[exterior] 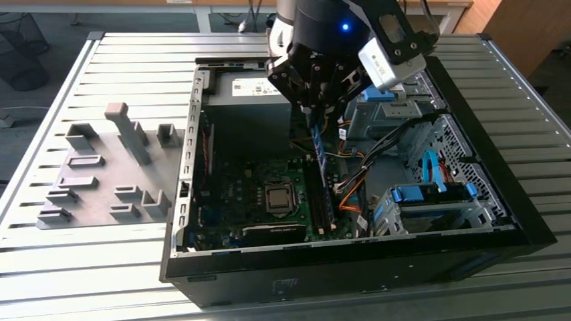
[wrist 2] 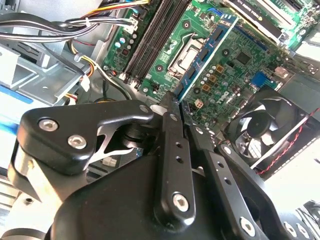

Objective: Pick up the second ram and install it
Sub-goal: 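Insert the second ram into the second slot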

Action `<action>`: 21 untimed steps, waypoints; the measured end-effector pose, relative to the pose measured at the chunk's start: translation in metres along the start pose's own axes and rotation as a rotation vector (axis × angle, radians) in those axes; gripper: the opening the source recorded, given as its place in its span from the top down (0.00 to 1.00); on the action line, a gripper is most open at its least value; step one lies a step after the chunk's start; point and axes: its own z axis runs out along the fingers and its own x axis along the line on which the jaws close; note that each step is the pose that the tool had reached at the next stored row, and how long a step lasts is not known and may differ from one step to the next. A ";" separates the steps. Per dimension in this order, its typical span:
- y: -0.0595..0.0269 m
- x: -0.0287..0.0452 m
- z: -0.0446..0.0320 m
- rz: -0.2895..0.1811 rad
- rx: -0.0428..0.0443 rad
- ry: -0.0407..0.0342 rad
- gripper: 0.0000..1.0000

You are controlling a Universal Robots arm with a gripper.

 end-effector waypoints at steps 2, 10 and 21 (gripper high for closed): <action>0.0000 0.0000 0.0021 0.000 -0.0001 0.0000 0.86; -0.0001 0.0000 0.0048 0.000 -0.0001 0.0000 0.86; -0.0010 -0.0002 0.0197 0.000 -0.0002 0.0039 0.86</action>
